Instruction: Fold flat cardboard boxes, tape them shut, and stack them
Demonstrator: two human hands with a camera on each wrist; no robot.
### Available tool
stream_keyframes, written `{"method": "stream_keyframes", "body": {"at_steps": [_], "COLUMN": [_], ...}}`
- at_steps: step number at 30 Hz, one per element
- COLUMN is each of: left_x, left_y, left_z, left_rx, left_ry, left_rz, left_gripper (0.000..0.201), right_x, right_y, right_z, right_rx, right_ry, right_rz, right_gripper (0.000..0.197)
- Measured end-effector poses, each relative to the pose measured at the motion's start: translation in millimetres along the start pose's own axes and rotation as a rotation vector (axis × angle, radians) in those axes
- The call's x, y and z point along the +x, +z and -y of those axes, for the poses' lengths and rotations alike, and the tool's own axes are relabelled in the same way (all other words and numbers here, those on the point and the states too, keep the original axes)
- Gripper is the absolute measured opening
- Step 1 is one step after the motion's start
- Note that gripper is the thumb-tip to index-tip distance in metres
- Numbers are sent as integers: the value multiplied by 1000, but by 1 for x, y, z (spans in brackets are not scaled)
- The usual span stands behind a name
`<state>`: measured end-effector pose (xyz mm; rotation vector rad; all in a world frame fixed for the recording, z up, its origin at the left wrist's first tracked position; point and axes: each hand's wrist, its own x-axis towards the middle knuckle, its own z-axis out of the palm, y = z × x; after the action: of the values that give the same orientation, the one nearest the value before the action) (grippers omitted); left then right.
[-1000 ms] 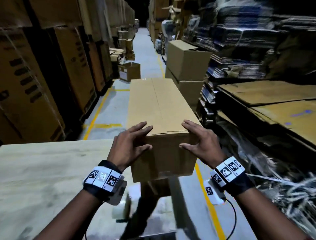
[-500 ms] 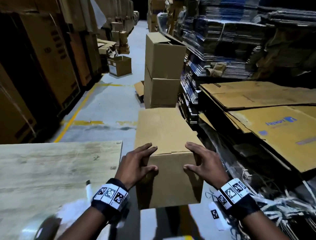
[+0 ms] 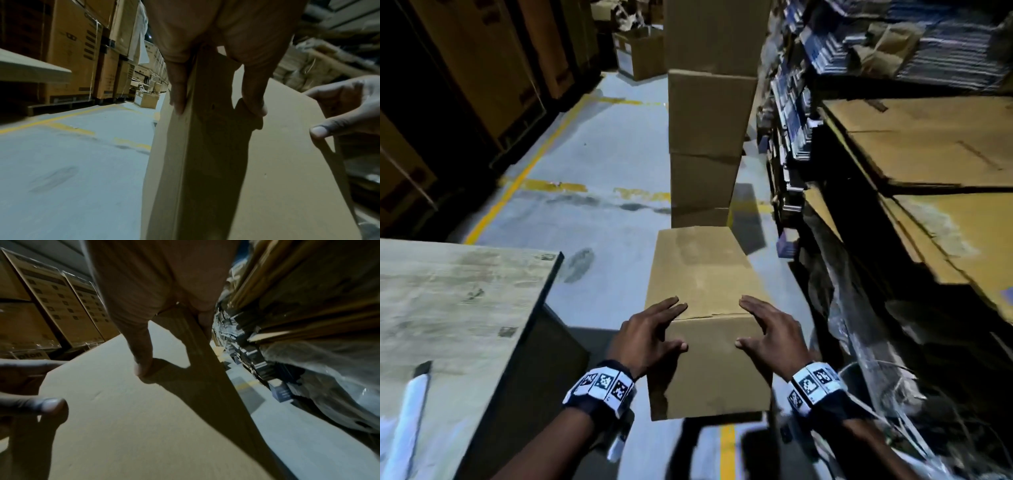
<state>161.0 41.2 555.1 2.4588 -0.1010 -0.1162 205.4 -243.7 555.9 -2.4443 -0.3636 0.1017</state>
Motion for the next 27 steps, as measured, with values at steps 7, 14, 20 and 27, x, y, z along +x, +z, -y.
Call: {"method": "stream_keyframes", "body": {"at_steps": [7,14,20,27], "left_x": [76,133,145,142], "left_y": [170,333,411,450], "left_z": [118,253,327,351], "left_rx": [35,31,29,142], "left_ry": [45,38,63,59], "left_rz": [-10,-113,-193,-201], "left_gripper": [77,78,79,56], "right_x": [42,79,83,80], "right_y": [153,308,403,439], "right_z": [-164,-300,-360,-387], "right_rx": [54,57,94,31], "right_ry": [-5,-29,-61,-6], "right_rz": [-13,-80,-160,-145], "right_gripper": [77,71,64,57]}}
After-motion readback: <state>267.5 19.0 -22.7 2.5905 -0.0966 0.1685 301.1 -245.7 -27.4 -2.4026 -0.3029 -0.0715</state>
